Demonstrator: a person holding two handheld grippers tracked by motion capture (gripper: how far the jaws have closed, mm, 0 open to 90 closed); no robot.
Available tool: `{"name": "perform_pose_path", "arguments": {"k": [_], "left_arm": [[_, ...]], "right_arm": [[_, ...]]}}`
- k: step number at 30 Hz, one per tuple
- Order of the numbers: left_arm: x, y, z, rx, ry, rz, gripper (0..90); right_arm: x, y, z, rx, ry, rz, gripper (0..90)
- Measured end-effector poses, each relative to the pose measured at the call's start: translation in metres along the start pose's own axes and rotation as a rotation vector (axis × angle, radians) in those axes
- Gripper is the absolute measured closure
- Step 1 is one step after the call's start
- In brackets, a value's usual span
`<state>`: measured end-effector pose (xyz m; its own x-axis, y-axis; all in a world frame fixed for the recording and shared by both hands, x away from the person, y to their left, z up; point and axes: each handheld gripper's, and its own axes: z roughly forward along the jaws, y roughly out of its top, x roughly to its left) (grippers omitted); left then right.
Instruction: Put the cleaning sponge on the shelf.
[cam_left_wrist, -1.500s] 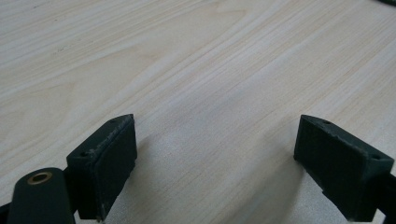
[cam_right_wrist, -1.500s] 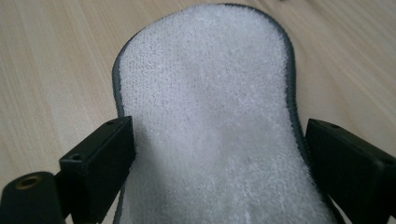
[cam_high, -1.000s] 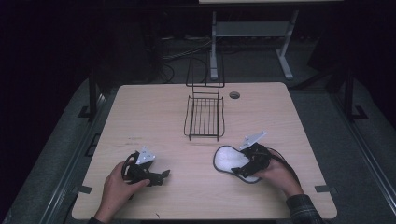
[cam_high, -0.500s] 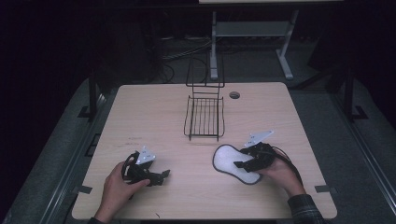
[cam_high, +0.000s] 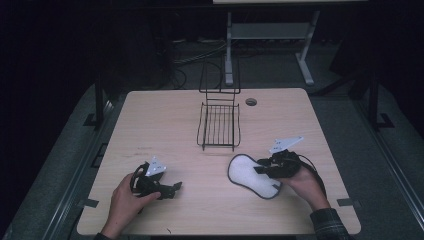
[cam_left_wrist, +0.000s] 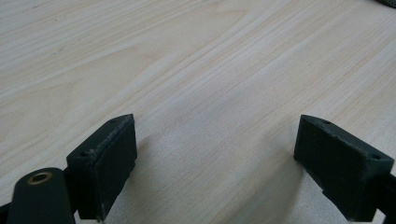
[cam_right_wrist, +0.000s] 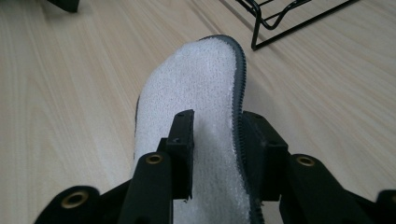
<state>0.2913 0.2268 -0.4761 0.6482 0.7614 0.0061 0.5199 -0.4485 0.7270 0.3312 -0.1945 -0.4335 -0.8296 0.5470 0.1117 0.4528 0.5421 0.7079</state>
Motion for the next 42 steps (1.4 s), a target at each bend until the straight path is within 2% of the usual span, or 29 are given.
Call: {"name": "perform_pose_path", "arguments": {"k": [9,13,19,28,42], "left_arm": [[0.0,0.0,0.0,0.0,0.0,0.0,12.4],[0.0,0.0,0.0,0.0,0.0,0.0,12.4],[0.0,0.0,0.0,0.0,0.0,0.0,12.4],[0.0,0.0,0.0,-0.002,0.0,-0.002,12.4],[0.0,0.0,0.0,-0.001,0.001,-0.001,12.4]], "right_arm": [[-0.001,0.003,-0.011,-0.055,0.056,0.031,78.9],[0.0,0.004,-0.016,-0.087,0.063,0.039,84.2],[0.002,0.005,-0.019,-0.109,0.06,0.035,84.4],[0.002,0.008,-0.027,-0.15,0.053,0.056,84.6],[-0.002,0.025,-0.043,-0.222,0.036,0.058,84.7]]}}
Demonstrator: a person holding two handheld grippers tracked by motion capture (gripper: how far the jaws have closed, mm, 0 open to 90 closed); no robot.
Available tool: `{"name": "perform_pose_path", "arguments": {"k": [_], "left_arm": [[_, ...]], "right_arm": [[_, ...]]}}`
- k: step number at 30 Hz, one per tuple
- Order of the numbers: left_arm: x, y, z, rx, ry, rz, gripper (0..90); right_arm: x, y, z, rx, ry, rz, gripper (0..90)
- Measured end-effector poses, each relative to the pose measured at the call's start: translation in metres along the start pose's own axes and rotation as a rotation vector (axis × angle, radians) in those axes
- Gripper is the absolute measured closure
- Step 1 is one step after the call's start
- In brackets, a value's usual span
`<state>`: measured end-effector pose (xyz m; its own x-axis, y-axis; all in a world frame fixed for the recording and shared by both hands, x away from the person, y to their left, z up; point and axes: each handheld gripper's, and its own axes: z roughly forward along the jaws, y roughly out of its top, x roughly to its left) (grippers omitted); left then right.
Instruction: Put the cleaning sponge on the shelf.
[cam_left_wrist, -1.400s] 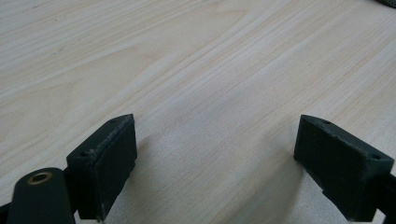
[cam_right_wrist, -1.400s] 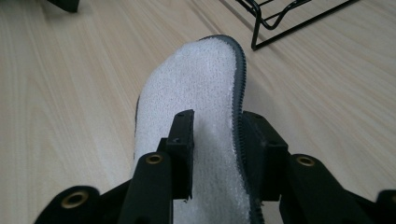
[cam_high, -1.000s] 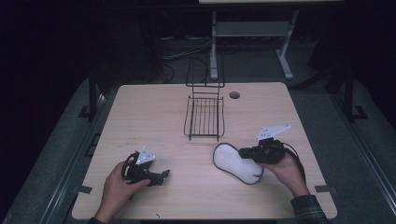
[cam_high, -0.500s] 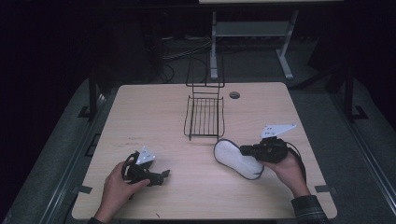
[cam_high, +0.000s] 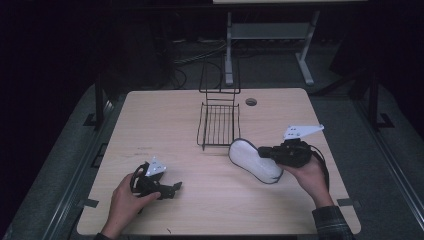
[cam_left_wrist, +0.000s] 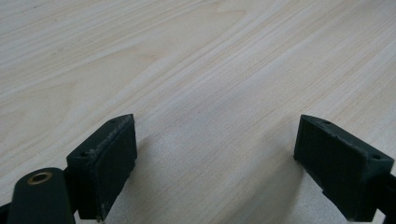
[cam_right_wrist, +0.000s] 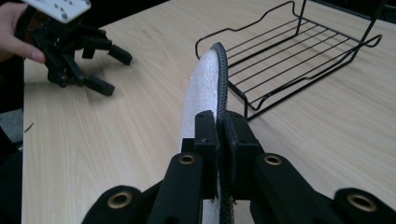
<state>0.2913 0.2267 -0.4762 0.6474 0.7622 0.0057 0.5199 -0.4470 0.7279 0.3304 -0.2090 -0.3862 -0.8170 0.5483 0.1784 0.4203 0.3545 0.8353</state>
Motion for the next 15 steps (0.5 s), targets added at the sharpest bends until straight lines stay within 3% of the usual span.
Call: {"name": "perform_pose_path", "arguments": {"k": [15], "left_arm": [[0.0,0.0,0.0,0.007,0.0,0.007,12.4]], "right_arm": [[-0.012,0.024,0.005,-0.055,-0.036,0.017,84.8]]}}
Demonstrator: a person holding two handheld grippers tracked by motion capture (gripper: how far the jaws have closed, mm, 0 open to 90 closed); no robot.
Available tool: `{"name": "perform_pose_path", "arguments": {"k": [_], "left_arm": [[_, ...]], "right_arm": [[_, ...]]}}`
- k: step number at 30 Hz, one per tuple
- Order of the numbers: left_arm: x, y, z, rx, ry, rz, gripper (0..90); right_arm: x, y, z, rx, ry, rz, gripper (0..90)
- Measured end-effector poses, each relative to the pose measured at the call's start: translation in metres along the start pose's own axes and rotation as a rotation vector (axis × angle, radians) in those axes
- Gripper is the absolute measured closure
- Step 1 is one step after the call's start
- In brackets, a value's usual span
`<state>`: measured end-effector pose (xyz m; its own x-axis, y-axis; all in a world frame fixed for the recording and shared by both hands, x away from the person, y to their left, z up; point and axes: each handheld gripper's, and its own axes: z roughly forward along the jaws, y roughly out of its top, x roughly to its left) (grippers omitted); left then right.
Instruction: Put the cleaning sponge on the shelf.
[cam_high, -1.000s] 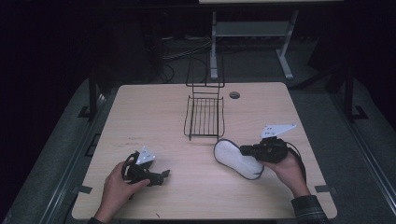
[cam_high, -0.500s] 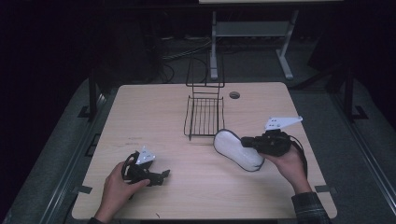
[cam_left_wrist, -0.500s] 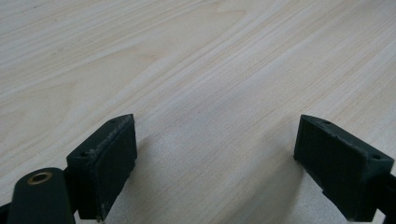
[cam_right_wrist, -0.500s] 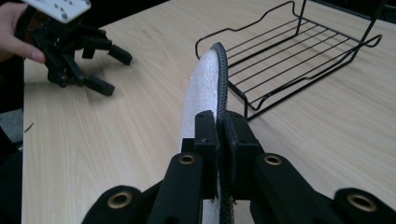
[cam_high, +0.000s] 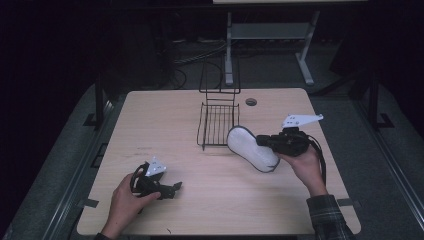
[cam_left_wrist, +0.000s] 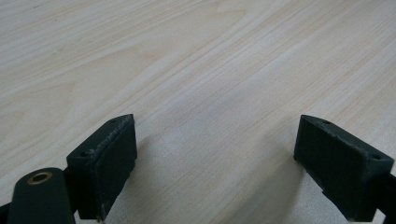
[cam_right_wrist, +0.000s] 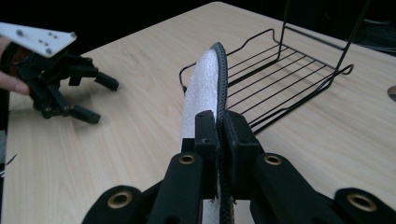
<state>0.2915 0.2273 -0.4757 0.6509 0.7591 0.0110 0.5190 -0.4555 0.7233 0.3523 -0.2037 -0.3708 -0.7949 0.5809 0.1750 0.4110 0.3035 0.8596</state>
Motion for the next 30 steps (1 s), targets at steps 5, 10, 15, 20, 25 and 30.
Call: {"name": "perform_pose_path", "arguments": {"k": [5,10,15,20,25,30], "left_arm": [[0.0,0.0,0.0,-0.002,0.0,-0.003,12.4],[0.0,0.0,0.0,-0.002,0.0,-0.004,12.4],[0.0,0.0,0.0,0.0,0.0,0.001,12.4],[0.0,0.0,0.0,0.001,0.0,0.001,12.4],[0.0,0.0,0.0,0.0,-0.001,-0.001,12.4],[0.0,0.0,0.0,0.0,-0.001,-0.003,12.4]], "right_arm": [[-0.005,0.01,0.006,-0.021,-0.006,0.0,84.7],[-0.009,0.022,0.009,-0.035,-0.021,-0.004,84.7],[-0.012,0.032,0.016,-0.047,-0.034,-0.001,84.7],[-0.014,0.041,0.024,-0.058,-0.037,0.003,84.7],[-0.015,0.051,0.036,-0.06,-0.042,-0.001,84.7],[-0.017,0.06,0.049,-0.059,-0.049,0.006,84.7]]}}
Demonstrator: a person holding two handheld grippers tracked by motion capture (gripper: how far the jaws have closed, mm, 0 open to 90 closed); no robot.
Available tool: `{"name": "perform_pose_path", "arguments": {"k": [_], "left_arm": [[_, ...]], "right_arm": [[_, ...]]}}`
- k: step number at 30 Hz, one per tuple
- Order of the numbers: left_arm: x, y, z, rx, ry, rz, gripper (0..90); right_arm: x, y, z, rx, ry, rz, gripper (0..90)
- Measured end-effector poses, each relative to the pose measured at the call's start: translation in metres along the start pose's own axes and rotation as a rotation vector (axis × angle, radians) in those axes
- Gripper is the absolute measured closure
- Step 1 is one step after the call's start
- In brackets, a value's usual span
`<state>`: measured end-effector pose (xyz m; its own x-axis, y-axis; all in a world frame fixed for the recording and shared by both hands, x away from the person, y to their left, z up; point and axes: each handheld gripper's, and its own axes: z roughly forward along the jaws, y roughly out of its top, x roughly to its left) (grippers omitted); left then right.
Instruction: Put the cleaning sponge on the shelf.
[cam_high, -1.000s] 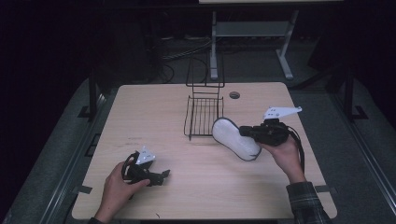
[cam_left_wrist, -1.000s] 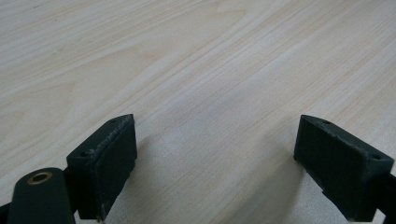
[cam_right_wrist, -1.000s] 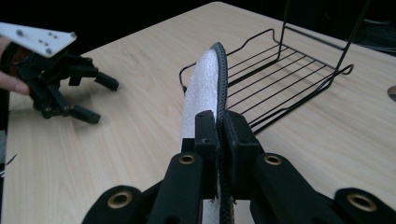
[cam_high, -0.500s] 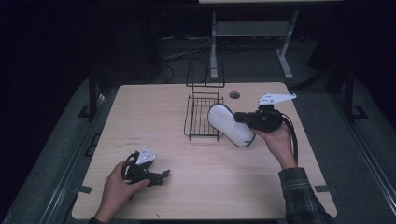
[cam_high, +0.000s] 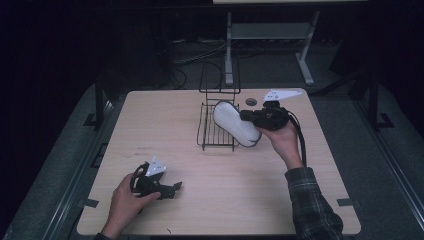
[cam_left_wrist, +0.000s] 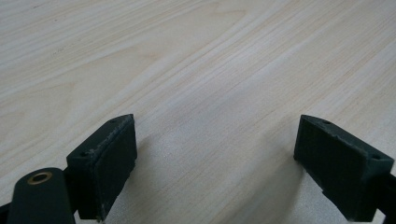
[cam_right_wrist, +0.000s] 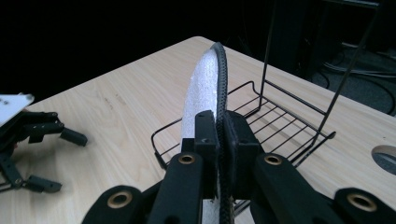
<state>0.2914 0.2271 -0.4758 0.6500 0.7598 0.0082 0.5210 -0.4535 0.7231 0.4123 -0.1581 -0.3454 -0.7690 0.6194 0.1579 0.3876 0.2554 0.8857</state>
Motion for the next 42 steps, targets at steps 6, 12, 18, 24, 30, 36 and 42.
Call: {"name": "perform_pose_path", "arguments": {"k": [6,12,18,24,30,36,42], "left_arm": [[0.0,0.0,0.0,0.0,0.0,0.0,12.4],[0.0,0.0,0.0,0.001,0.0,0.0,12.4],[0.0,0.0,0.0,0.002,0.0,0.003,12.4],[0.0,0.0,0.0,0.001,0.0,0.003,12.4],[0.0,0.0,0.0,0.002,0.0,0.003,12.4],[0.0,0.0,0.0,0.004,-0.001,0.003,12.4],[0.0,0.0,0.0,0.005,-0.001,0.003,12.4]], "right_arm": [[-0.005,0.006,0.02,-0.005,-0.009,0.015,84.7],[-0.01,0.008,0.041,0.019,-0.012,0.03,84.6],[-0.014,0.009,0.058,0.027,-0.015,0.047,84.6],[-0.018,0.007,0.073,0.052,-0.015,0.069,84.4],[-0.022,0.004,0.087,0.084,-0.036,0.062,84.0],[-0.028,0.0,0.093,0.092,-0.06,0.064,83.1],[-0.034,-0.003,0.094,0.103,-0.087,0.067,81.8]]}}
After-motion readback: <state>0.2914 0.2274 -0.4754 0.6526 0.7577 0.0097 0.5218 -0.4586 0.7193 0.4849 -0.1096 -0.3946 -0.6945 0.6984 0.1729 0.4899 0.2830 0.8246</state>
